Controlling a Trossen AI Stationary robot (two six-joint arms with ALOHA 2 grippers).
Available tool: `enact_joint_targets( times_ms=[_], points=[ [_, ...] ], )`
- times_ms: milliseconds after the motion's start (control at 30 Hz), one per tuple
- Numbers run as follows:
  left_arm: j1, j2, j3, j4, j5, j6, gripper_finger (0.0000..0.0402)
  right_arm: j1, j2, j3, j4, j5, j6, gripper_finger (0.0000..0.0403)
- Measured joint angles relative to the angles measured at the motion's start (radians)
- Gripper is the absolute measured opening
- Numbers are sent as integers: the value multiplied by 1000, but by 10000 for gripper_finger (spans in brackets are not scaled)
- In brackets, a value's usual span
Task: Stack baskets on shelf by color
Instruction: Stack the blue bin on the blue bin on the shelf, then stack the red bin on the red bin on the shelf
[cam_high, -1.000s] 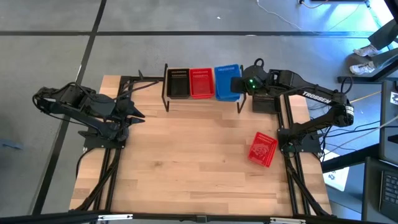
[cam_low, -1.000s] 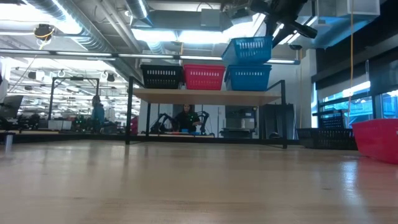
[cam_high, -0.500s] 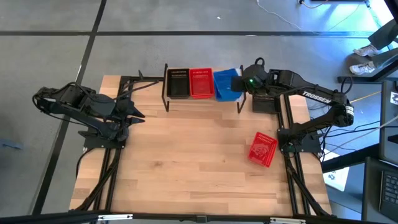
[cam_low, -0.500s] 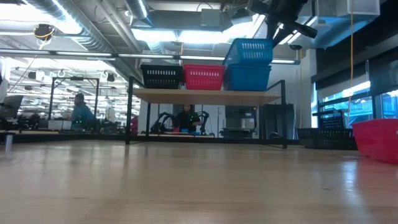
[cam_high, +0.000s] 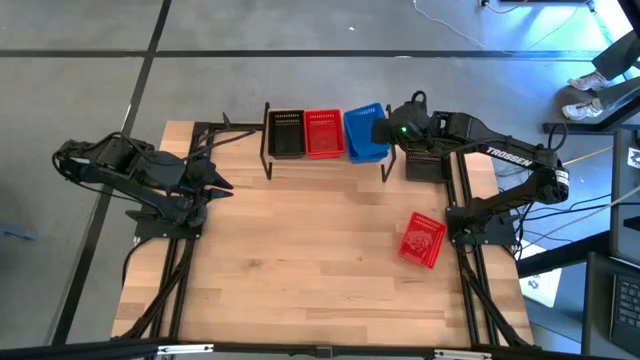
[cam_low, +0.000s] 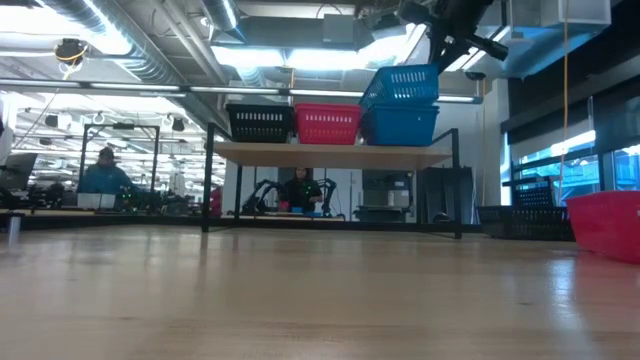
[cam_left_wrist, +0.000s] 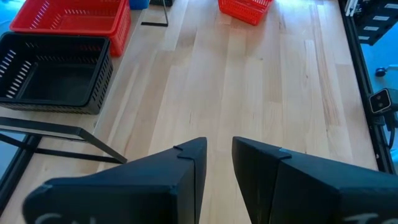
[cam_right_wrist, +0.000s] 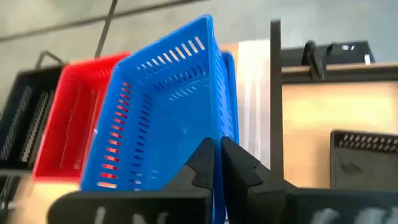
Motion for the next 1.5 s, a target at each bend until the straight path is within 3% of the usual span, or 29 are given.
enact_joint_targets(
  times_ms=[400,700,1033,1233,1400,1500],
  points=[
    [0,0,0,0,0,0,69,0,0,0,28,-24,-3,5],
    [0,0,0,-1,0,7,69,-7,14,0,28,-38,-2,53],
    [0,0,0,-1,0,7,69,-6,59,0,35,3,-9,59],
    [0,0,0,-1,0,-10,69,23,1,14,64,-8,-209,59],
    [0,0,0,-1,0,-53,69,97,-77,21,30,-6,-318,59],
    [0,0,0,-1,0,-55,69,156,-106,21,-21,-42,-461,59]
  ],
)
